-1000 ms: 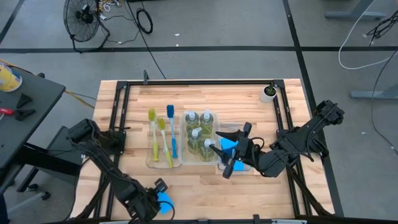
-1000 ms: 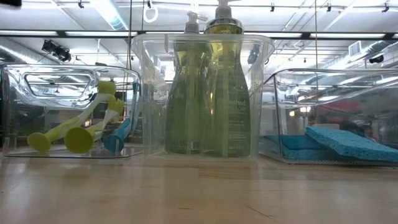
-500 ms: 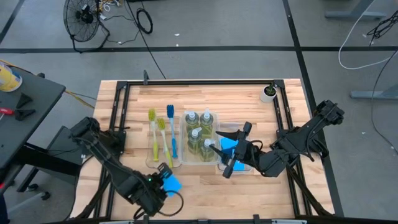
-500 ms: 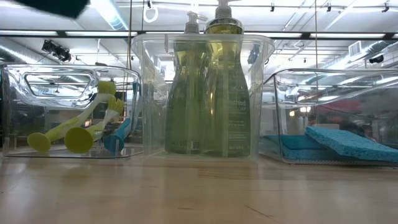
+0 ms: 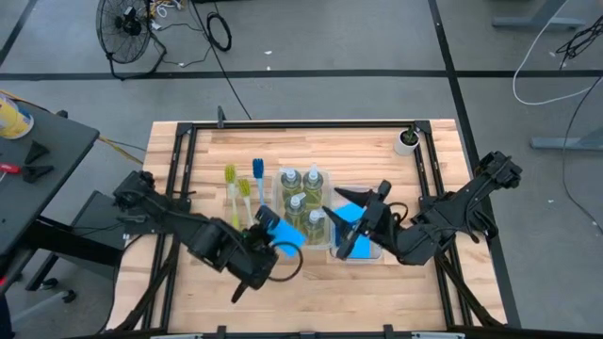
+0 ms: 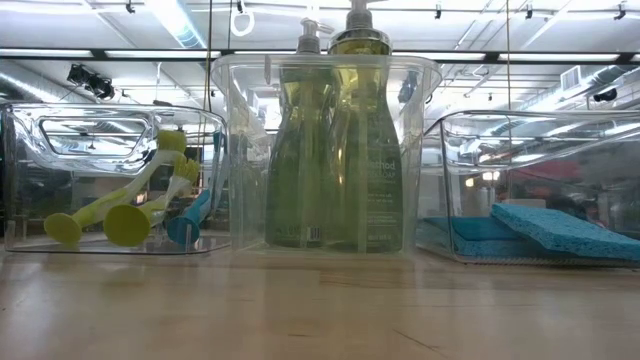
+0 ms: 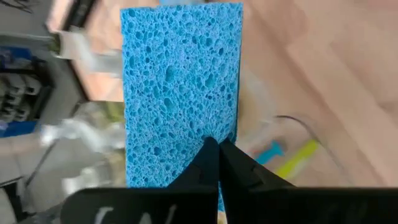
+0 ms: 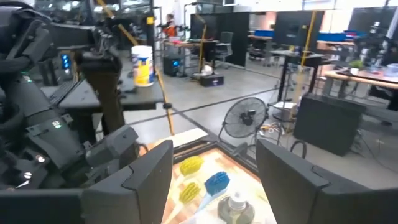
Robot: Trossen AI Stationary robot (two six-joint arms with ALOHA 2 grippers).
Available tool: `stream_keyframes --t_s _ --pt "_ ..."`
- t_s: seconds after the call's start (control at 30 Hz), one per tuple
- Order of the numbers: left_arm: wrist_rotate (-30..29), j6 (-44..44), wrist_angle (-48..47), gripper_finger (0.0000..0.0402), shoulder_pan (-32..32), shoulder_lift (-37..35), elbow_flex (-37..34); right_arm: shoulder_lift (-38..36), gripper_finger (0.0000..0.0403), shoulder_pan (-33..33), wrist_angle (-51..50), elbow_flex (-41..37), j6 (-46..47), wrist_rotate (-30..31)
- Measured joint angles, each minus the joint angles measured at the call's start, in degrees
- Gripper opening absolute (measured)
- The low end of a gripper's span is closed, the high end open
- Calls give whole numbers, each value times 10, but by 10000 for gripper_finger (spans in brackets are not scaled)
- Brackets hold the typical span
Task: Pick & Place Kitchen Sink Supplies
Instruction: Put the blue sponge wipe into the right transparent bin
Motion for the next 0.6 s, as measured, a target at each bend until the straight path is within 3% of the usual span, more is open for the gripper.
stream_keyframes --t_s 0.17,0.37,0.6 --pt "-26 52 0 0 30 0 44 -1 231 0 36 0 6 23" --pt "-69 134 1 0 74 0 87 -9 231 0 75 0 84 24" --pt "-78 234 29 0 129 0 123 -41 231 0 75 0 146 22"
